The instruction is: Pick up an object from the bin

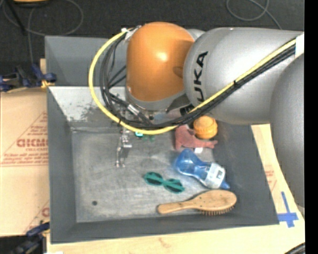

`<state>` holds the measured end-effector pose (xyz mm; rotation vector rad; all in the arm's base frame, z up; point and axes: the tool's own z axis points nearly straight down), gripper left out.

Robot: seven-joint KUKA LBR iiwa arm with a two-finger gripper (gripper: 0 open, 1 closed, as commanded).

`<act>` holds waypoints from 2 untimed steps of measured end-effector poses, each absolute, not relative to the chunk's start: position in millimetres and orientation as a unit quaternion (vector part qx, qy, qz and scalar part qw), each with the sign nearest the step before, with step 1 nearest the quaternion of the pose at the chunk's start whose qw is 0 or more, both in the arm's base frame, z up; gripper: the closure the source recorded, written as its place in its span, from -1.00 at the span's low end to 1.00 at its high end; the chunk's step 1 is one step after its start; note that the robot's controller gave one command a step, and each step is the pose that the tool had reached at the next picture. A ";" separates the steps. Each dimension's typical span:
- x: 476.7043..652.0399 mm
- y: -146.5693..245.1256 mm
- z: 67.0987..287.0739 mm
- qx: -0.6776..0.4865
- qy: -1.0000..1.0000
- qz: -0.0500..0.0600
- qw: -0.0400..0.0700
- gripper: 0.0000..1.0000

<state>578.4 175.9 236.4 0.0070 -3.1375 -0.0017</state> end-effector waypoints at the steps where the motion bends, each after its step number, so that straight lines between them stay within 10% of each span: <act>1: 579.4 175.0 240.3 0.001 -1.000 -0.001 -0.001 -1.00; 2: 581.1 174.4 237.8 0.002 -1.000 -0.002 -0.003 -1.00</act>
Offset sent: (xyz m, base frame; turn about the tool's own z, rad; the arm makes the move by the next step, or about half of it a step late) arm 0.0184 -0.0368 -0.1208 -0.0153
